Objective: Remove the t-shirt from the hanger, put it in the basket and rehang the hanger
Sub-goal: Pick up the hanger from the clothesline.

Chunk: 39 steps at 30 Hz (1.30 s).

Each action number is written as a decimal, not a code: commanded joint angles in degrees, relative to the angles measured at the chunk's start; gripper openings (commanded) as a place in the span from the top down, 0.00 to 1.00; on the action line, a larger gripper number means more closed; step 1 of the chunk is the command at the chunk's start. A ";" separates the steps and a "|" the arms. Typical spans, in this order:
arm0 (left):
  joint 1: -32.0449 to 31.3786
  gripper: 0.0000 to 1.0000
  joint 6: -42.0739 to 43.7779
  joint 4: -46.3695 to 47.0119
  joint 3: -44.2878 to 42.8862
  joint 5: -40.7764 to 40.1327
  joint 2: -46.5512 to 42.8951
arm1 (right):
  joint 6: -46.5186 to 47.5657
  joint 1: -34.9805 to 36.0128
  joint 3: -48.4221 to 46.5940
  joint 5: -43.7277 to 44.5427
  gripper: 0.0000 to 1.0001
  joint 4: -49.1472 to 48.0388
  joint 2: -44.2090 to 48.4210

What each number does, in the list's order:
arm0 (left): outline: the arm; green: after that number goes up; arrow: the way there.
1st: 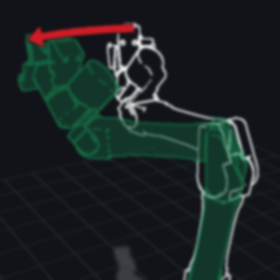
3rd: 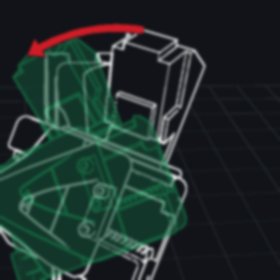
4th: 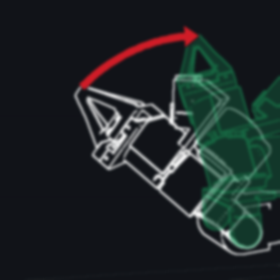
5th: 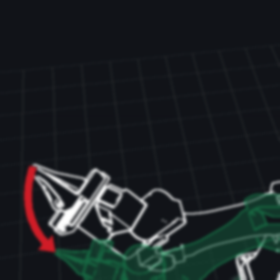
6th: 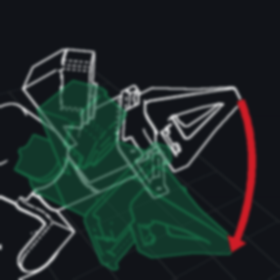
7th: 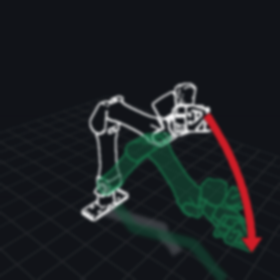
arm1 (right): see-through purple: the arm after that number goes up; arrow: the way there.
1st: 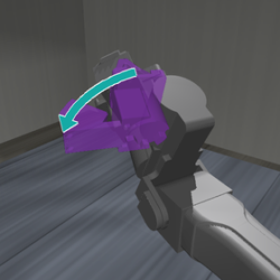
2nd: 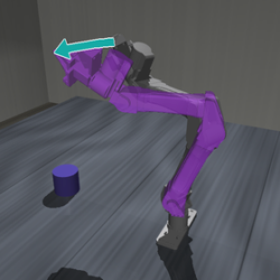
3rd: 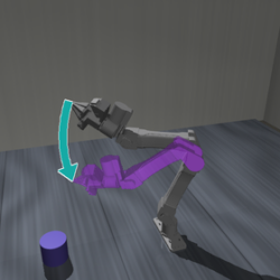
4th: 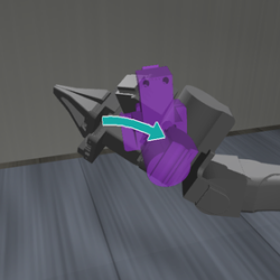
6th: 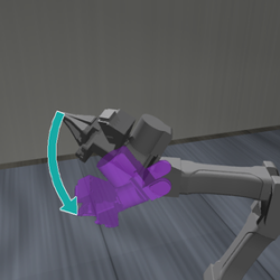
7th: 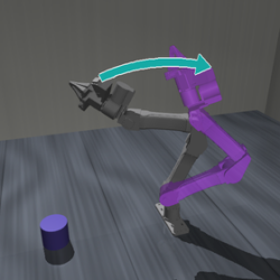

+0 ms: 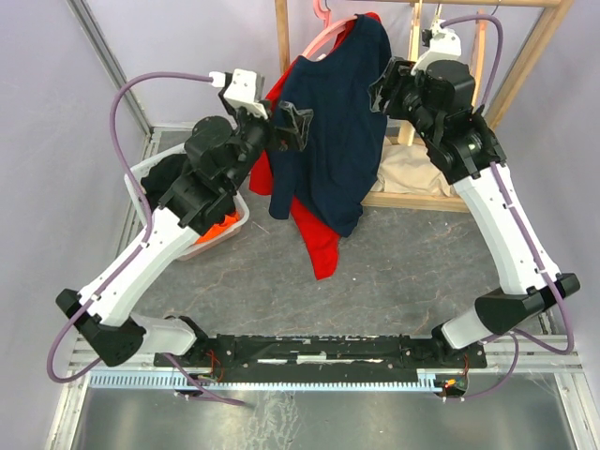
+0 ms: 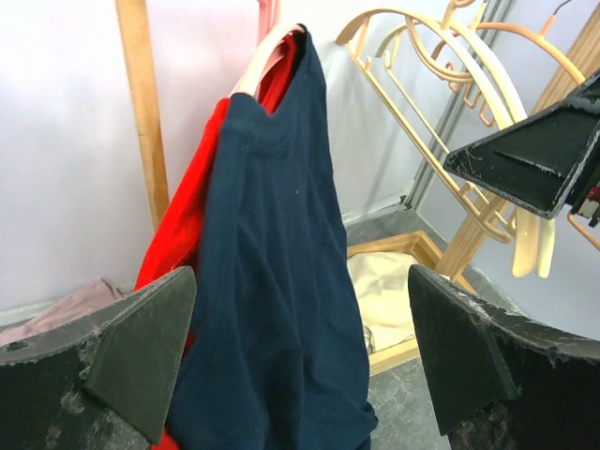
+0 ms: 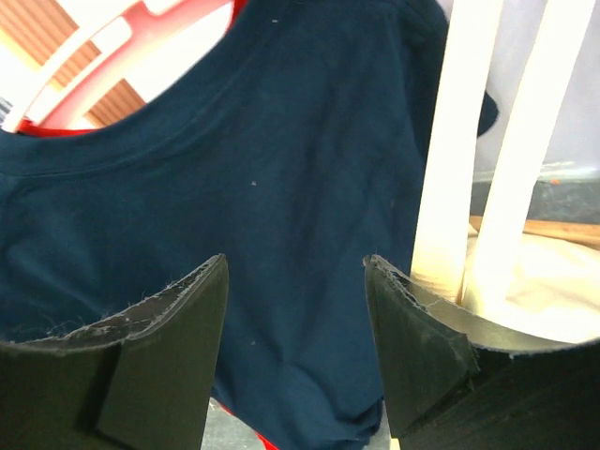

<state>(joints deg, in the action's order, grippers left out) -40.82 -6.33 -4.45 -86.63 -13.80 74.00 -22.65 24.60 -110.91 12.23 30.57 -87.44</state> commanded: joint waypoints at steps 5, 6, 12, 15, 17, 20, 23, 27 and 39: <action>1.69 0.01 -3.03 -5.91 -10.03 6.15 5.51 | 1.29 -2.63 3.00 1.19 0.32 -0.69 5.96; 1.97 0.01 -3.22 -6.49 -10.75 6.79 6.25 | 1.40 -2.71 3.04 0.94 0.32 -0.61 6.21; 2.80 0.01 -4.31 -10.94 -15.95 6.66 9.83 | 1.53 -3.13 3.46 0.34 0.32 -0.93 7.23; 3.36 0.01 -5.15 -12.66 -17.38 5.64 10.96 | 1.59 -3.22 3.49 0.25 0.32 -0.95 7.40; 3.55 0.01 -5.42 -12.94 -17.50 4.07 10.98 | 1.59 -3.24 3.42 0.12 0.32 -0.86 7.52; 3.56 0.01 -5.53 -11.02 -15.57 2.34 9.67 | 1.58 -3.24 3.53 -0.01 0.32 -0.93 7.64; 3.55 0.01 -5.70 -9.61 -14.21 1.67 8.29 | 1.58 -3.30 3.66 -0.09 0.32 -1.02 7.78; 3.55 0.01 -5.42 -9.64 -14.05 0.93 7.65 | 1.60 -3.33 3.91 -0.41 0.32 -1.24 7.85; 3.63 0.01 -4.79 -10.97 -14.93 1.45 8.70 | 1.56 -3.46 3.97 -0.63 0.32 -1.91 7.95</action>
<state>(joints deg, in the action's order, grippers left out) -37.56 -9.58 -16.12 -99.26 -12.91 82.15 -21.65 21.43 -106.83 12.10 31.00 -81.25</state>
